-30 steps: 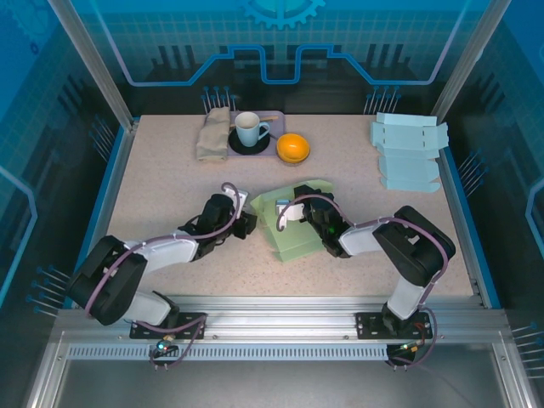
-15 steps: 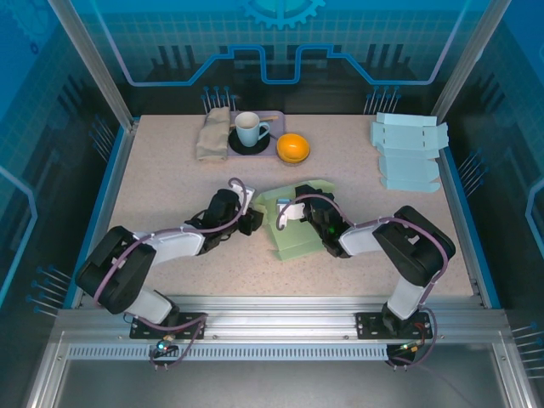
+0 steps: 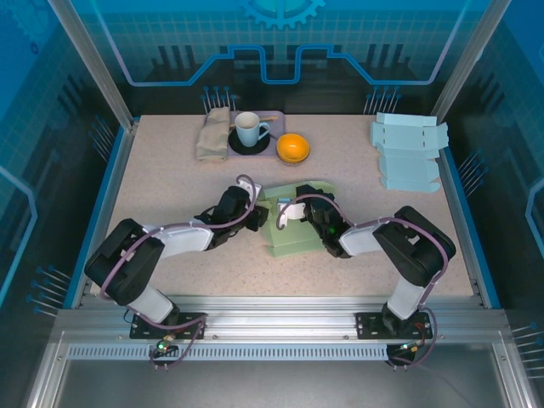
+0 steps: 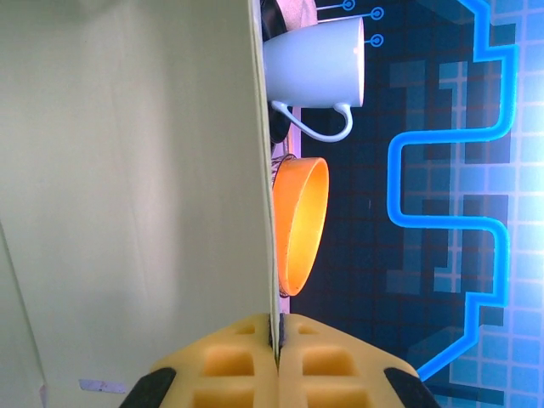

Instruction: Fold the paper box

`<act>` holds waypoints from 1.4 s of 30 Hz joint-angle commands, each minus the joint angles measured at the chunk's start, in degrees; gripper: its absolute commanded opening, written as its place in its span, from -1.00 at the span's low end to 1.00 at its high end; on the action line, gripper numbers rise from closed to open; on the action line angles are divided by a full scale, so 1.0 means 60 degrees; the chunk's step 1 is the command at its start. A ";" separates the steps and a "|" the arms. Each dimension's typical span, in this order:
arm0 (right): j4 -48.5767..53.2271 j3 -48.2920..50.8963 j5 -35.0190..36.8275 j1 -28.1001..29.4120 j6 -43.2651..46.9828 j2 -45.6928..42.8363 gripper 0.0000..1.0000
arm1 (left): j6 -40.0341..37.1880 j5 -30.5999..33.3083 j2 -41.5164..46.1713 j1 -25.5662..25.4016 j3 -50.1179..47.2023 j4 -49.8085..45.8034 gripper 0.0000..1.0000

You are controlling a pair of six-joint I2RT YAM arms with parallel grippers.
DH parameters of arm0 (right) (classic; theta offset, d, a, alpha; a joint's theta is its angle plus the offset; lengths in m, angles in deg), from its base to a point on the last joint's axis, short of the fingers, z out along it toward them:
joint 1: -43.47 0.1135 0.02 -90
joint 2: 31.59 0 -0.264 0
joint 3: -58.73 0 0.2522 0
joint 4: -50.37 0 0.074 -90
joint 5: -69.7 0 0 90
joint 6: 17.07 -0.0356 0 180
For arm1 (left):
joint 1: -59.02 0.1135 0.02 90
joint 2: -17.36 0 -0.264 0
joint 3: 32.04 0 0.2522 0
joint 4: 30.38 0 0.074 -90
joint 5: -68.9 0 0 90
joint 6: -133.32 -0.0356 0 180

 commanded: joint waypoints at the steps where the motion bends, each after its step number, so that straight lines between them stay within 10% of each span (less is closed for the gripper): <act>1: 0.0153 0.0158 -0.0359 0.0185 -0.0286 0.0096 -1.00 | 0.0285 0.0300 -0.0346 -0.0159 0.0403 0.0565 -0.14; 24: 0.1297 -0.0015 -0.1083 -0.0111 -0.0961 -0.0145 -1.00 | -0.0046 0.1288 -0.1414 -0.0324 0.1090 0.0801 -0.03; 42: 0.3873 -0.0470 -0.2606 -0.0700 -0.1780 -0.0969 -1.00 | -0.0425 0.2722 -0.1964 -0.0328 0.1423 0.1534 -0.43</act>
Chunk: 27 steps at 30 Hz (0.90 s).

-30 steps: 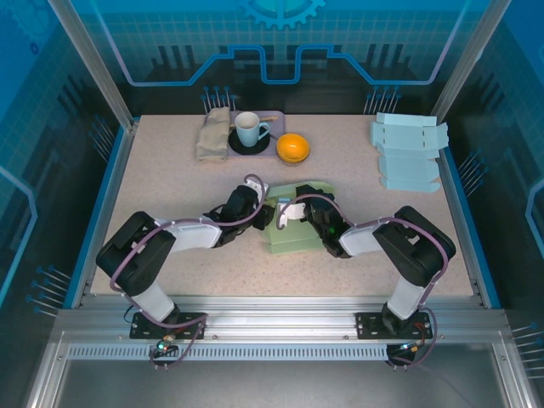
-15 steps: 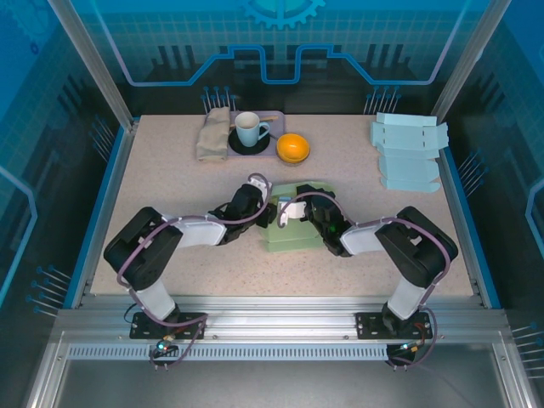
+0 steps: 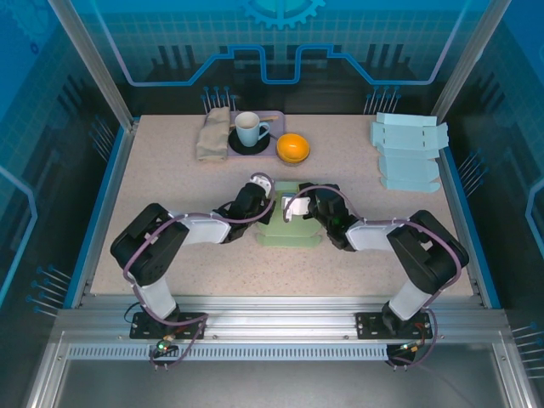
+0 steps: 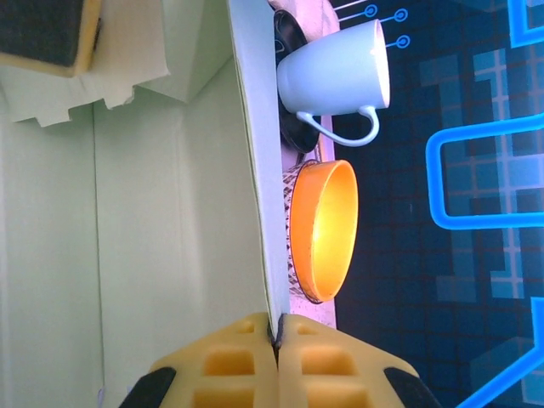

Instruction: Fold the paper box

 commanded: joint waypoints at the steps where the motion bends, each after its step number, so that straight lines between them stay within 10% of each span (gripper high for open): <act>1: 0.1812 -0.0080 -0.1241 -0.0099 -0.0541 -0.0142 -1.00 | -0.0057 0.1017 -0.0175 0.0109 0.0226 0.0810 -0.44; 27: 0.0914 -0.0165 -0.0095 0.0104 -0.0655 0.0486 -1.00 | 0.0005 -0.2352 0.1464 0.0282 -0.1080 0.0780 -0.09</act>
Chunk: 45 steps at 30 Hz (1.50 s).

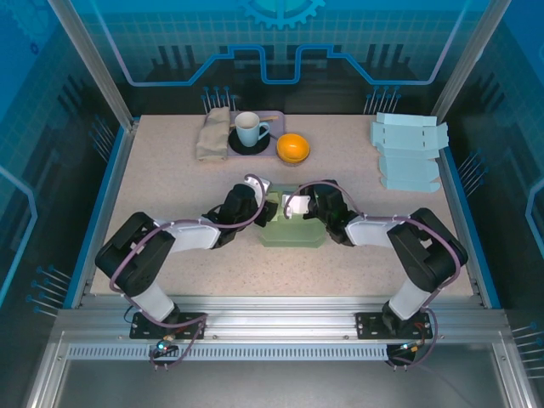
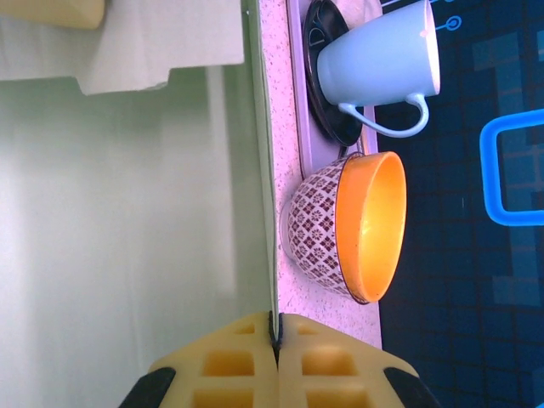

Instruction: Fold the paper box

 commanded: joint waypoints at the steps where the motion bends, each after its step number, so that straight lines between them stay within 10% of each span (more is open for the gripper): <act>1: -0.0164 0.0266 0.0209 0.0227 -0.0115 0.0269 -1.00 | 0.0164 -0.0506 0.0307 0.0064 -0.0185 0.0159 -0.09; 19: 0.0168 0.0573 -0.0440 0.0265 -0.0399 -0.0514 -1.00 | 0.0811 0.2026 -0.1034 0.0073 0.1496 -0.2077 -0.09; 33: 0.0603 0.0187 0.0324 0.0207 -0.1102 -0.0500 -1.00 | 0.0205 0.4449 -0.1104 -0.0280 0.1706 -0.2931 -0.60; 45: 0.4103 -0.0760 -0.2230 -0.0226 -0.3514 -0.2360 -0.22 | -0.0371 0.3919 -0.0750 -0.0387 0.1113 -0.2124 -0.75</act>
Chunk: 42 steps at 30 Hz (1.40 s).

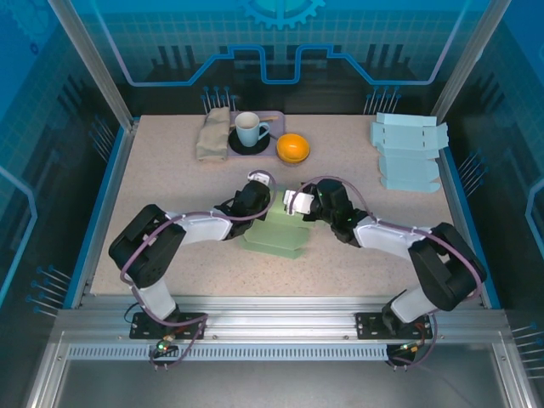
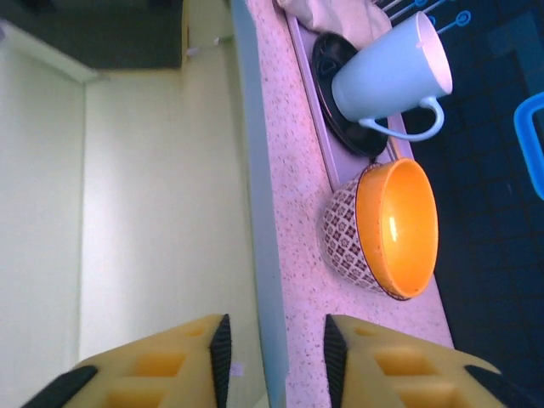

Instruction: Fold the paper box

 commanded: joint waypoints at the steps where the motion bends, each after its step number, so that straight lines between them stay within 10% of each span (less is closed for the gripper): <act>1: 0.1710 -0.0517 -0.1278 -0.0284 -0.1328 -0.0808 -0.19 | -0.0567 0.0034 0.0239 0.0021 -0.0385 0.0126 -0.76; 19: 0.5835 -0.2569 -0.1555 -0.0610 -0.7839 -0.1129 -0.18 | -0.2007 -0.2236 0.1021 -0.0210 -0.3669 0.5647 -0.74; 42: 0.6065 -0.1547 -0.1809 0.0021 -0.8062 -0.0060 -0.18 | -0.1716 -0.2357 -0.0286 -0.0440 -0.3698 0.6523 -0.71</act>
